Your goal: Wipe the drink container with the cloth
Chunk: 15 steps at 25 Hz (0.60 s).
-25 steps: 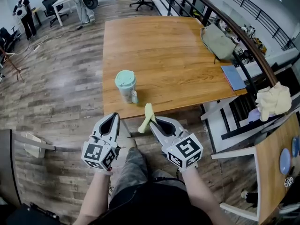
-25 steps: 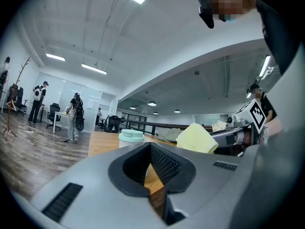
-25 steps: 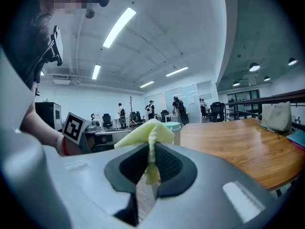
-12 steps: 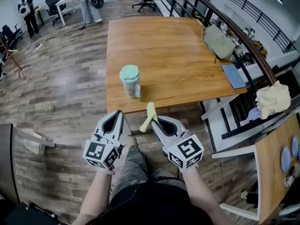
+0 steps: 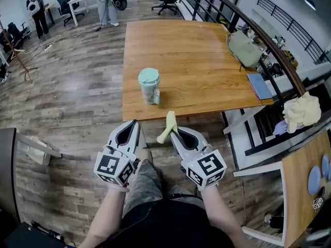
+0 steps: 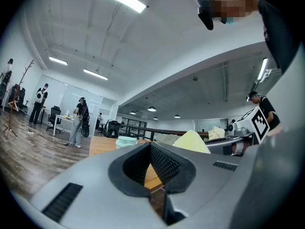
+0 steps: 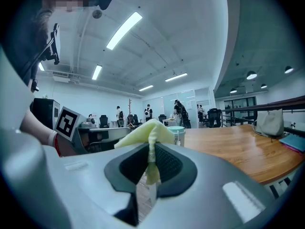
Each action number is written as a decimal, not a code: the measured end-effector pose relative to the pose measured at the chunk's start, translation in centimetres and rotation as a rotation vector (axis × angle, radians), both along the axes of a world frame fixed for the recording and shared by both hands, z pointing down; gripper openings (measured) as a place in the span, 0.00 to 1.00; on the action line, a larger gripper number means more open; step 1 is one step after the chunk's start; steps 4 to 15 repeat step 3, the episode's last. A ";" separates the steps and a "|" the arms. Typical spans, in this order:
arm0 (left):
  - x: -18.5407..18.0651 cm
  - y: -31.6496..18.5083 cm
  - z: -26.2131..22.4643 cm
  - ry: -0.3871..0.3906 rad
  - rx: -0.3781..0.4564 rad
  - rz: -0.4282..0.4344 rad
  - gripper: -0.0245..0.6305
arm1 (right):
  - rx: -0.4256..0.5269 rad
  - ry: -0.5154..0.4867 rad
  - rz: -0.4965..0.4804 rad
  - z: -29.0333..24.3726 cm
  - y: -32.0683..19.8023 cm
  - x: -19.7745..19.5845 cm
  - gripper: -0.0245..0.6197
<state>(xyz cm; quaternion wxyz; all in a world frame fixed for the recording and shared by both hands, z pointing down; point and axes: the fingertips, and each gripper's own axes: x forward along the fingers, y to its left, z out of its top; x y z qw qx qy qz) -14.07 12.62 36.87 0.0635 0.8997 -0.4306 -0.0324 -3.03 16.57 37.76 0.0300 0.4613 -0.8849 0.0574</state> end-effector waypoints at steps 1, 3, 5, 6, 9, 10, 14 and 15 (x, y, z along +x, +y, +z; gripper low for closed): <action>-0.1 0.3 0.0 0.000 -0.001 -0.003 0.03 | 0.001 -0.002 0.003 0.0 0.2 0.0 0.10; -0.3 0.8 0.3 0.000 -0.004 -0.006 0.03 | 0.002 -0.005 0.007 0.0 0.6 -0.2 0.10; -0.3 0.8 0.3 0.000 -0.004 -0.006 0.03 | 0.002 -0.005 0.007 0.0 0.6 -0.2 0.10; -0.3 0.8 0.3 0.000 -0.004 -0.006 0.03 | 0.002 -0.005 0.007 0.0 0.6 -0.2 0.10; -0.3 0.8 0.3 0.000 -0.004 -0.006 0.03 | 0.002 -0.005 0.007 0.0 0.6 -0.2 0.10; -0.3 0.8 0.3 0.000 -0.004 -0.006 0.03 | 0.002 -0.005 0.007 0.0 0.6 -0.2 0.10; -0.3 0.8 0.3 0.000 -0.004 -0.006 0.03 | 0.002 -0.005 0.007 0.0 0.6 -0.2 0.10; -0.3 0.8 0.3 0.000 -0.004 -0.006 0.03 | 0.002 -0.005 0.007 0.0 0.6 -0.2 0.10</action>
